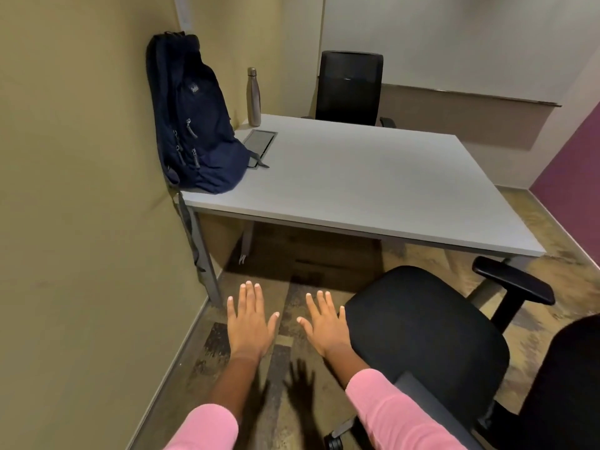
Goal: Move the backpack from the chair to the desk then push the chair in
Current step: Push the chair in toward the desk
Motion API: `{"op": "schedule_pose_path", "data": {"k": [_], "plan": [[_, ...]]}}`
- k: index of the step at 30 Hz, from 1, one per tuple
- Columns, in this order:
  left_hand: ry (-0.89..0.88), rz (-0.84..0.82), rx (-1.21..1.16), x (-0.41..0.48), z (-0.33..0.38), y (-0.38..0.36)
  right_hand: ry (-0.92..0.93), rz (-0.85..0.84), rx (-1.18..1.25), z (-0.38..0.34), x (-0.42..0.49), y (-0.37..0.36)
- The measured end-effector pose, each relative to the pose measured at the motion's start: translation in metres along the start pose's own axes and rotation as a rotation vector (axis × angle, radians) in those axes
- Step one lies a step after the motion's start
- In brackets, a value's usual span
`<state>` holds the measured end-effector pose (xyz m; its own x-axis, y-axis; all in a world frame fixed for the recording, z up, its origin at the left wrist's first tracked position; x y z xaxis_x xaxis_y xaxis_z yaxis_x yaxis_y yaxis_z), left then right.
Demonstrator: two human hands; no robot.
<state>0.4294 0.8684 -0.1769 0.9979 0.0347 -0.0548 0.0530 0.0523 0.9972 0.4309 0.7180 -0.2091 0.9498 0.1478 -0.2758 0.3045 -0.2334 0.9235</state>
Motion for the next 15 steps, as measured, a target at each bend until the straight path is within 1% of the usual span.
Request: {"op": "schedule_pose_path", "data": {"k": [5,9,15], "plan": [[0.023,-0.015,0.000,-0.072,0.021,-0.010,0.039,0.031,-0.018,0.007,-0.061,-0.018],[0.007,-0.052,0.021,-0.124,0.045,-0.018,0.049,-0.014,-0.068,0.023,-0.110,-0.036],[0.003,-0.009,0.055,-0.158,0.084,-0.004,0.077,0.014,-0.093,0.052,-0.153,-0.025]]}}
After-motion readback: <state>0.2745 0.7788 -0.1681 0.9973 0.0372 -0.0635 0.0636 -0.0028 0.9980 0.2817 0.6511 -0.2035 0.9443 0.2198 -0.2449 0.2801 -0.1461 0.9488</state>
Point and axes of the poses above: each hand's wrist, its own x-axis towards the middle knuckle, its own y-axis out of the back of the hand, z = x × y, the point moved 8 cm from there along x, towards the middle knuckle, and after that the axes turned 3 degrees about y, right-handed, at the moved point
